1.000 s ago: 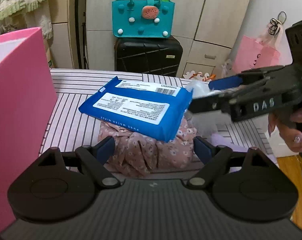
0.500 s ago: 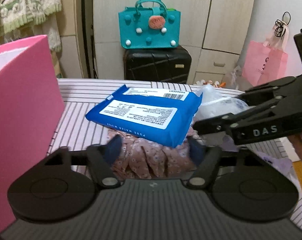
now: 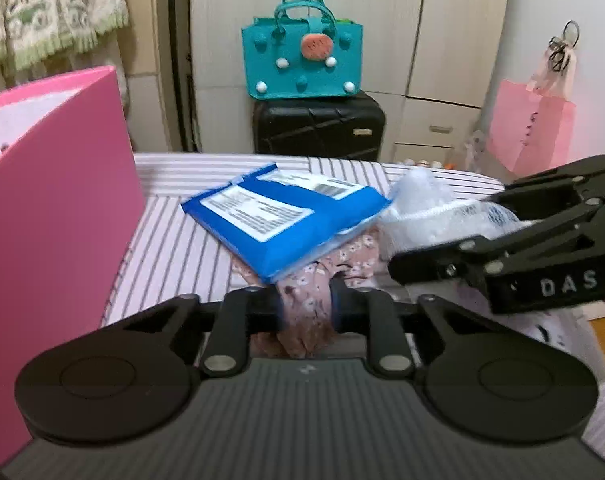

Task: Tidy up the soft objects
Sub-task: 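Close the left gripper on the floral cloth while the right gripper grasps the mesh puff, then lift the floral cloth with the left gripper while the right gripper carries the mesh puff toward the box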

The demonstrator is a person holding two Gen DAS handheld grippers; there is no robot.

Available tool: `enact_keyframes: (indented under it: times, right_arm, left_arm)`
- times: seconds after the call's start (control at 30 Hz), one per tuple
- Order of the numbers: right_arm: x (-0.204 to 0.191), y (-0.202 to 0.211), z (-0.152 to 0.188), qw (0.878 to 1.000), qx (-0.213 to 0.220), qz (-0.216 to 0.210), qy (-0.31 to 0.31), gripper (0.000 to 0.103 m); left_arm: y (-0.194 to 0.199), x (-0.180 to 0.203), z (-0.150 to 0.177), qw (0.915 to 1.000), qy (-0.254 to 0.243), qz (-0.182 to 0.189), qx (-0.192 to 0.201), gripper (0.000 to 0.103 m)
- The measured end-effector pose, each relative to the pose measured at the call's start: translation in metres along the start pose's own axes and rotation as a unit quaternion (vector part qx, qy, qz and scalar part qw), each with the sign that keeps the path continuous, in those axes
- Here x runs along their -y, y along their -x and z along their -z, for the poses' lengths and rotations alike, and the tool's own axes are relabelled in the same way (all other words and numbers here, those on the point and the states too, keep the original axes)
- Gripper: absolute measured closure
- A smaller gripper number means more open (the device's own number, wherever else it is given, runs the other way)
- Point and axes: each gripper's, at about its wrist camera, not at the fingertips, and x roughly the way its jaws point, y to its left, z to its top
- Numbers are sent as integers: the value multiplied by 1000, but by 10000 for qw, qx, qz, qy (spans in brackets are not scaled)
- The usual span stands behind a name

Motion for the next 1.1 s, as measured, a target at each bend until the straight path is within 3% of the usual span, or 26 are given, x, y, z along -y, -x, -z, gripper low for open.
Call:
enact_keyframes:
  times: [0.17,0.27,0.37,0.73,1.1]
  right_arm:
    - [0,15,-3,9993,240,54,-288,56]
    - [4,23,-7,9940,227,-120,-1066,56]
    - [-2,32,-7,9893,422,-218,-1378,56]
    - [-36,50,5,9911,374,-30,-1280,55]
    - [-78,77,29,9949,76,47,-1001,55]
  left_arm:
    - [18,-7,8,9998,157,-18,88,89]
    - [28,-13,13,9993,374,6,80,89]
    - [40,-16,17,9990,415,71,116,89]
    - [78,-20,27,9991,195,373,63,89]
    - [117,-26,27,9956,-315,737,-479,89]
